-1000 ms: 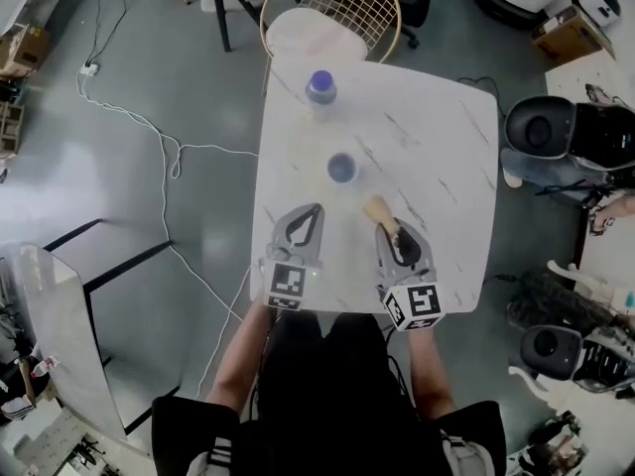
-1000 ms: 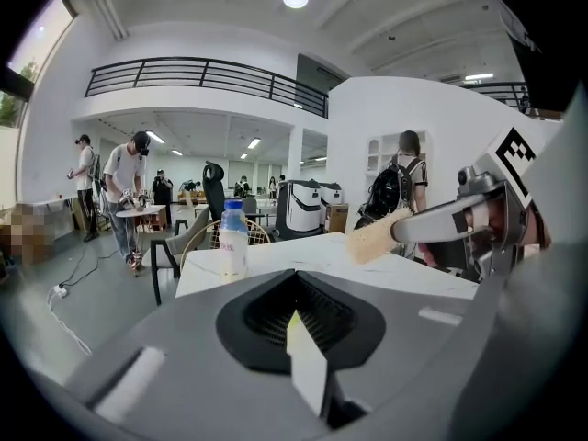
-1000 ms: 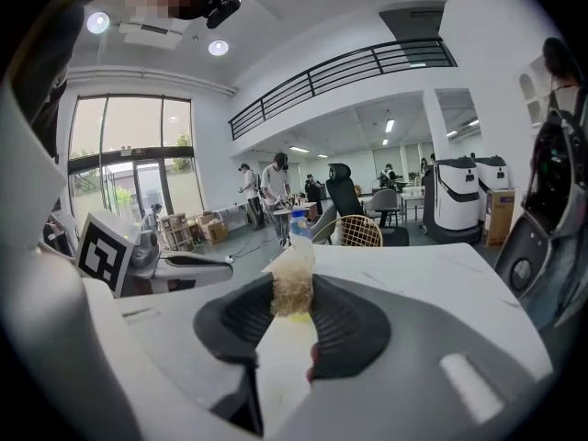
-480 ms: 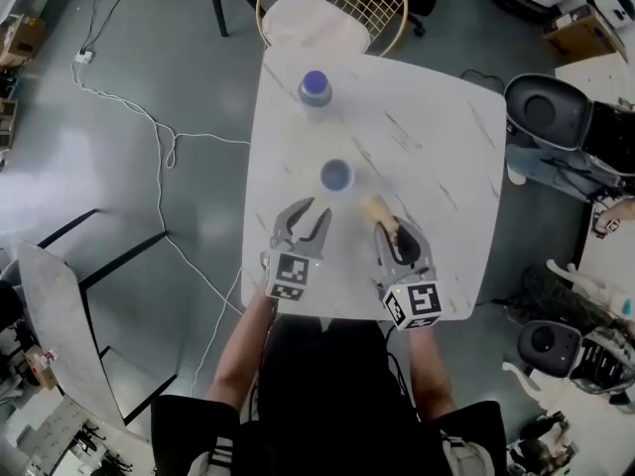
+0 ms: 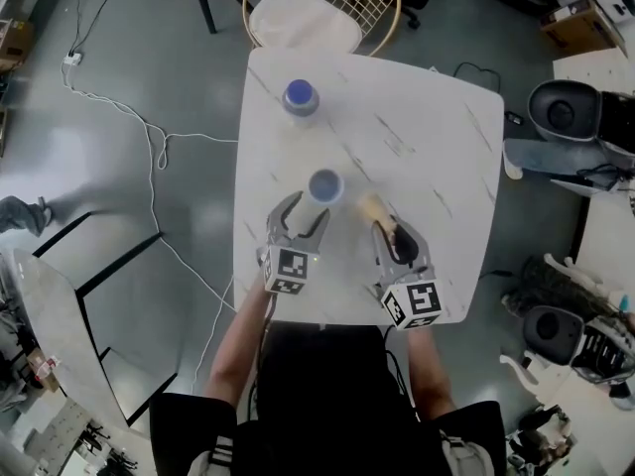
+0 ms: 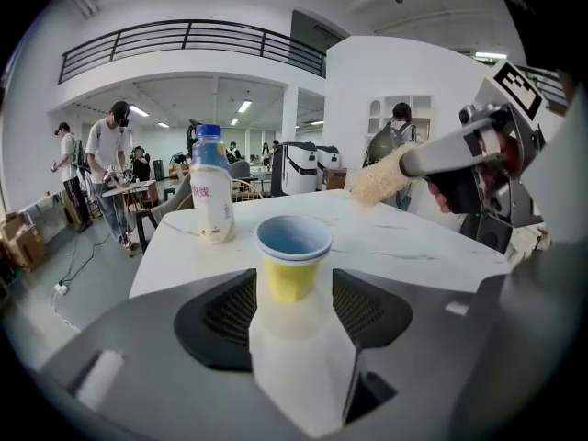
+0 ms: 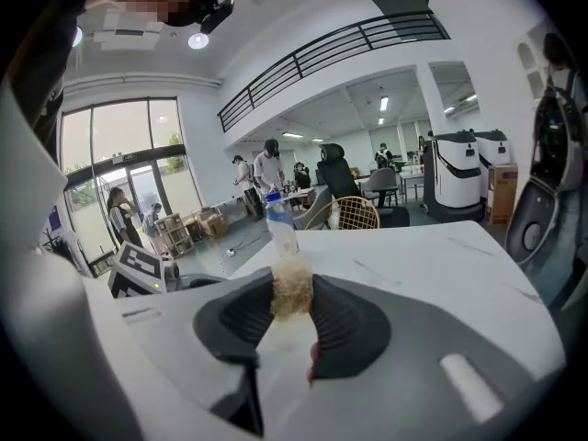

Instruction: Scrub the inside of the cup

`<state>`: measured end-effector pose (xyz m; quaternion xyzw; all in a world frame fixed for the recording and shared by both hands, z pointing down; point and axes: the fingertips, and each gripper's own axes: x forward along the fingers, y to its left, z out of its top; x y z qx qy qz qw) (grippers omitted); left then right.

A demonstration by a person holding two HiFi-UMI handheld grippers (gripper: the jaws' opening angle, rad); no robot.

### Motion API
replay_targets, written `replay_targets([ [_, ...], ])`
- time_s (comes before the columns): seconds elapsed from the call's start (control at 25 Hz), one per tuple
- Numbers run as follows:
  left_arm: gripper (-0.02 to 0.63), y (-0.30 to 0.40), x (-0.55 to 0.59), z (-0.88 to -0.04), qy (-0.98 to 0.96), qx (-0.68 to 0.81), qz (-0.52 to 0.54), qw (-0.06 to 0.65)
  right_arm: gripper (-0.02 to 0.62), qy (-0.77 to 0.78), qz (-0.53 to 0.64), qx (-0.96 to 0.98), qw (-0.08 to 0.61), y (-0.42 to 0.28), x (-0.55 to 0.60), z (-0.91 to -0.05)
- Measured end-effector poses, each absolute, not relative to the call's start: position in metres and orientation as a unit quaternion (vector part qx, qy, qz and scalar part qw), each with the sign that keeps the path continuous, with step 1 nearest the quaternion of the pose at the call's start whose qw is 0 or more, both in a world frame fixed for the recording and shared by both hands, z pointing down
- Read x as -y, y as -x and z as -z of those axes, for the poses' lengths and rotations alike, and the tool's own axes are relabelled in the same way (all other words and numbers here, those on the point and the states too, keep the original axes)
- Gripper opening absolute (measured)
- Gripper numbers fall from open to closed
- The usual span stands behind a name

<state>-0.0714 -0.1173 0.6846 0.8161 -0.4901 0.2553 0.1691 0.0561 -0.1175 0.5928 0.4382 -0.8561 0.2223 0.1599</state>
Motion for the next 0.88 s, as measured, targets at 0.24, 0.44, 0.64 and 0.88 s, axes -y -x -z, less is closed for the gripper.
replay_targets([
  [0.24,0.293,0.064,0.132,-0.701,-0.818,0.481,-0.262,0.178,0.110,-0.442,-0.230,0.852,0.163,-0.064,0.129,-0.601],
  [0.44,0.293,0.058,0.142,-0.710,-0.817,0.478,-0.269,0.180,0.110,-0.443,-0.235,0.849,0.164,-0.068,0.136,-0.606],
  [0.64,0.293,0.056,0.151,-0.716,-0.816,0.477,-0.271,0.184,0.110,-0.446,-0.238,0.846,0.166,-0.072,0.143,-0.608],
  [0.88,0.293,0.051,0.160,-0.721,-0.816,0.477,-0.272,0.184,0.110,-0.445,-0.241,0.846,0.169,-0.075,0.147,-0.613],
])
